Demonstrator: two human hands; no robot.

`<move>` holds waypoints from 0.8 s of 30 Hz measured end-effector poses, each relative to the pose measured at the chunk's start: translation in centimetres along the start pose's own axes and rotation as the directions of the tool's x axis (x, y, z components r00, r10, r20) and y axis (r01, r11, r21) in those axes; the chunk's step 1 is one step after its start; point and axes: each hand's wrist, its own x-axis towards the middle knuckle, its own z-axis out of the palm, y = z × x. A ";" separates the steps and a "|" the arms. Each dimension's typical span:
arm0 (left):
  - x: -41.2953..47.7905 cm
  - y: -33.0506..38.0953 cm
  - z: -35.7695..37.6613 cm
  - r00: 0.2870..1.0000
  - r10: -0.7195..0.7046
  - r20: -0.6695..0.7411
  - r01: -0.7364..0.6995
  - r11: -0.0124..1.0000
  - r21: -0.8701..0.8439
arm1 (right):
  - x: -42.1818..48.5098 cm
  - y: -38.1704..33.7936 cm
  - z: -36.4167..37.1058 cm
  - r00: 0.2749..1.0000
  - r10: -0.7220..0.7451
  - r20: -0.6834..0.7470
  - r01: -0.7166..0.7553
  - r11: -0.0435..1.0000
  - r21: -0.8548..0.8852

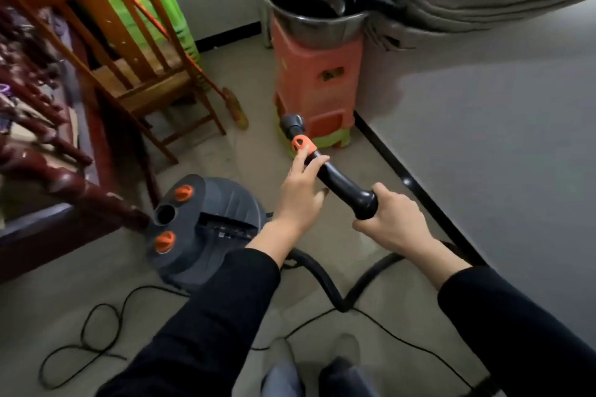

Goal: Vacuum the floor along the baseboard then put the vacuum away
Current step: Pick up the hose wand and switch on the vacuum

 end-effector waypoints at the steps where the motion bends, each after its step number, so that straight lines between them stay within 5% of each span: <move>1: -0.6 -1.6 -0.6 0.997 -0.080 -0.009 0.080 0.997 -0.009 | 0.4 -0.8 0.9 0.999 0.029 0.034 -0.029 1.000 0.009; 4: -3.0 -8.3 -1.9 0.915 -0.404 0.015 0.402 0.912 0.082 | 1.6 -2.9 4.1 0.990 0.071 0.121 -0.073 0.997 0.012; 7: -5.3 -15.7 -2.4 0.824 -0.560 0.084 0.520 0.807 0.279 | 2.8 -4.3 7.7 0.985 0.070 0.157 -0.066 0.997 -0.032; 11: -6.3 -23.2 -2.2 0.822 -0.506 0.262 0.315 0.786 0.532 | 4.7 -6.2 11.4 0.982 0.021 0.188 -0.004 0.996 -0.092; 17: -4.8 -28.3 -1.5 0.902 -0.268 0.339 -0.016 0.763 0.646 | 6.7 -8.1 16.1 0.982 -0.022 0.187 0.039 0.995 -0.087; 24: -5.9 -29.4 -1.5 0.928 -0.189 0.321 -0.046 0.798 0.601 | 7.2 -9.9 18.8 0.976 -0.009 0.216 0.029 0.996 -0.089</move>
